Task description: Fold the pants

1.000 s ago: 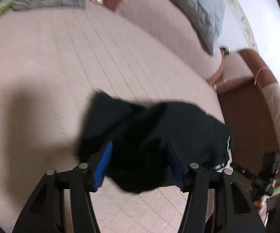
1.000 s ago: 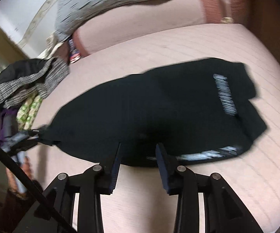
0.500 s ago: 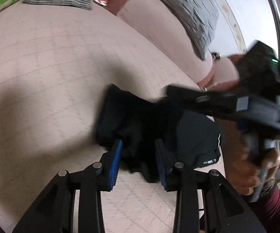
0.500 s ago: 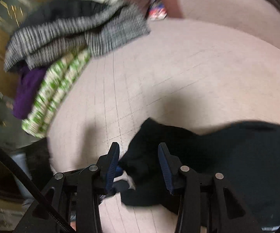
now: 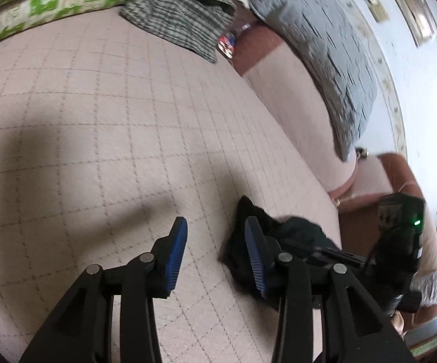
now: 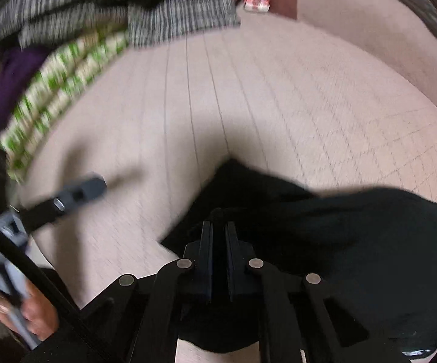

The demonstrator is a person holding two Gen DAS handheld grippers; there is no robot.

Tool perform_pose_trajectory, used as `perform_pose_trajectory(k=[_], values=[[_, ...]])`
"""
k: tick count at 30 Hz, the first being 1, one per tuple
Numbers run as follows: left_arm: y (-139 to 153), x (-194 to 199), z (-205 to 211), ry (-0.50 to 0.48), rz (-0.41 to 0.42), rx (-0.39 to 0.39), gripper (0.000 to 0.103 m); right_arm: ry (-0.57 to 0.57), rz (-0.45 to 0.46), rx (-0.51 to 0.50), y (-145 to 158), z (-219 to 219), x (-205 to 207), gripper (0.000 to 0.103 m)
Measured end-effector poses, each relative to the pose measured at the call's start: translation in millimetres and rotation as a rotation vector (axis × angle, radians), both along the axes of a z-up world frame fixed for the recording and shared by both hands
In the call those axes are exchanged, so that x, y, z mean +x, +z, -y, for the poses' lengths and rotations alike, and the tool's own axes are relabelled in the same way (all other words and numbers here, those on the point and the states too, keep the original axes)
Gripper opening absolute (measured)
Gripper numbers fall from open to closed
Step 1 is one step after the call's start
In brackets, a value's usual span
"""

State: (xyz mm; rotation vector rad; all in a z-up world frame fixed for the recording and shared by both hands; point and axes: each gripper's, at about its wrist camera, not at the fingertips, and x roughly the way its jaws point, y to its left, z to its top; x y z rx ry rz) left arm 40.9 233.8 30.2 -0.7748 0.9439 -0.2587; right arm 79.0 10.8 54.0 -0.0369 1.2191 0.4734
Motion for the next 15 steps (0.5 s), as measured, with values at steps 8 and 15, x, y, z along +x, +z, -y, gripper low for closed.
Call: perform_pose_trajectory(k=[8,15], values=[[-5.6,3.8,-5.8,0.011,-0.006,0.017,0.038,-0.157,-0.146,0.149,-27.7,-20.2,61.8,0.016],[-7.5,8.5,7.1,-0.024,-0.006,0.059,0.040,-0.276,0.008,0.306,35.1,52.3,27.8,0.056]])
